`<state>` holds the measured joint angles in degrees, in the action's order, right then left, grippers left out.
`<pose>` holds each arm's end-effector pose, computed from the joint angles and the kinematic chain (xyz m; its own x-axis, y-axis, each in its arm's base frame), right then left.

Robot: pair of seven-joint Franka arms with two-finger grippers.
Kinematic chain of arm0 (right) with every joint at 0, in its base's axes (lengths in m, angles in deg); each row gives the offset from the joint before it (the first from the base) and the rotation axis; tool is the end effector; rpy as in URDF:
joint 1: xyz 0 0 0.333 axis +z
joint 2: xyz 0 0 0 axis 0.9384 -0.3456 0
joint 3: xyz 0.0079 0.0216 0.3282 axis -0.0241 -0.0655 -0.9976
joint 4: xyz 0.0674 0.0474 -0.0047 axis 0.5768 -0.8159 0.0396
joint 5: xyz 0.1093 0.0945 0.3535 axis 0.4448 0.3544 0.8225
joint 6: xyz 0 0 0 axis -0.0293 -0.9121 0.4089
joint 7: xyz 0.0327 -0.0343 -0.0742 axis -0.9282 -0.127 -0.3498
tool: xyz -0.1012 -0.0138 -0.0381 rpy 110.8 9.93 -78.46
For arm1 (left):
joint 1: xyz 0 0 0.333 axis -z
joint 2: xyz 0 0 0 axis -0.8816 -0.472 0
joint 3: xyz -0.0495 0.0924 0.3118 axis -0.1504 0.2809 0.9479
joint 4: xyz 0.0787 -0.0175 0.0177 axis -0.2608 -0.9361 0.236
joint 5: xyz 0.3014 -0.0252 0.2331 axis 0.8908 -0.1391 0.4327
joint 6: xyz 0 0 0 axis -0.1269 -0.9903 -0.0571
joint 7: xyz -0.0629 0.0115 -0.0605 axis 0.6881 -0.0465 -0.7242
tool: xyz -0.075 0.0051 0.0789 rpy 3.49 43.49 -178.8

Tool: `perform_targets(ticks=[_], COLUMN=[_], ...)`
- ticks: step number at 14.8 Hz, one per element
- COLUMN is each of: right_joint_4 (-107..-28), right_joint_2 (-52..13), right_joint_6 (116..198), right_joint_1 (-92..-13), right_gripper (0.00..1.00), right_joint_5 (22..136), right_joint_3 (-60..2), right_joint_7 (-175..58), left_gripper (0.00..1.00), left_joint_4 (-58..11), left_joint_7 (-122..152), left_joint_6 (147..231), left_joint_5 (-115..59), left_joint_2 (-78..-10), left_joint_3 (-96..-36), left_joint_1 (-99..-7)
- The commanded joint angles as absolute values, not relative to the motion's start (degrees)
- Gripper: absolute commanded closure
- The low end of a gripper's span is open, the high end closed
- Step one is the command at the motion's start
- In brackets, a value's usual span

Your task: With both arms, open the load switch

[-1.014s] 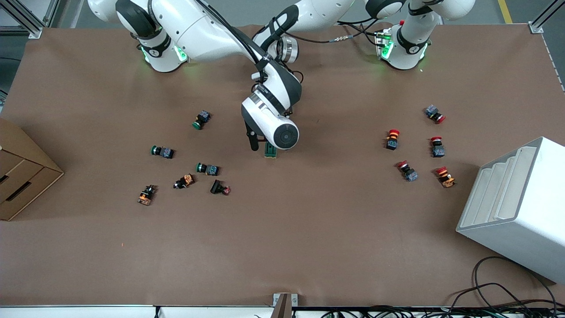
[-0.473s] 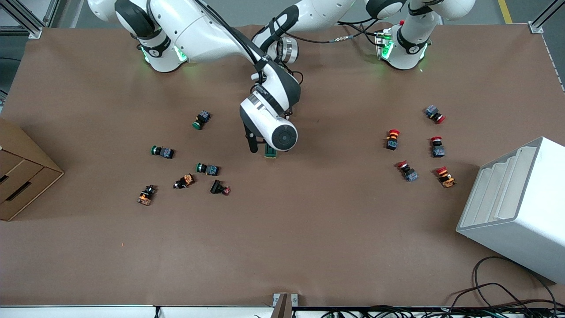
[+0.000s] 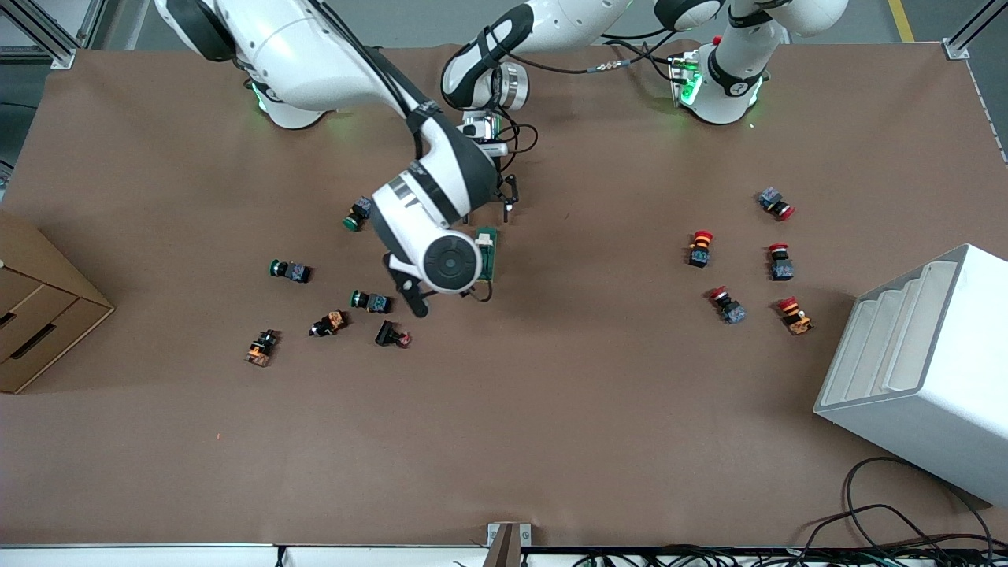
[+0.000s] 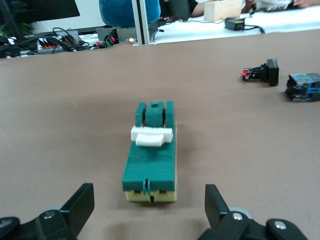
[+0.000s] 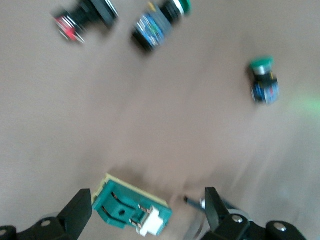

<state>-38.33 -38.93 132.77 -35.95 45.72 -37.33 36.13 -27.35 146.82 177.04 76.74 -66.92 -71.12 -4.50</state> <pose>0.5649 0.4175 0.3179 0.5672 -0.8181 -0.0952 -0.7441 -0.5585 0.3666 0.1950 -0.5867 0.1145 0.4529 -0.0931 0.8867 -0.0002 -0.9945 -0.1044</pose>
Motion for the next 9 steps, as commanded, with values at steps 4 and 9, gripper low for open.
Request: perform_targets(ticks=[4, 9], right_joint_4=[-49.3, -55.8], right_joint_2=[-26.6, -17.6], right_joint_6=[135.8, 136.4], right_joint_1=[-47.2, -58.2], right_gripper=[0.0, 0.0], right_joint_5=[43.9, 43.7], right_joint_3=[-38.0, -37.9], right_joint_7=[9.1, -19.0], left_gripper=[0.03, 0.02], left_joint_4=[-20.1, -10.9], left_joint_7=[129.8, 113.5], left_joint_6=[178.1, 178.4], left_joint_5=[59.9, 44.3], left_joint_2=[-60.1, -53.4], left_joint_3=[-72.8, -72.8], left_joint_1=[-7.9, -16.6])
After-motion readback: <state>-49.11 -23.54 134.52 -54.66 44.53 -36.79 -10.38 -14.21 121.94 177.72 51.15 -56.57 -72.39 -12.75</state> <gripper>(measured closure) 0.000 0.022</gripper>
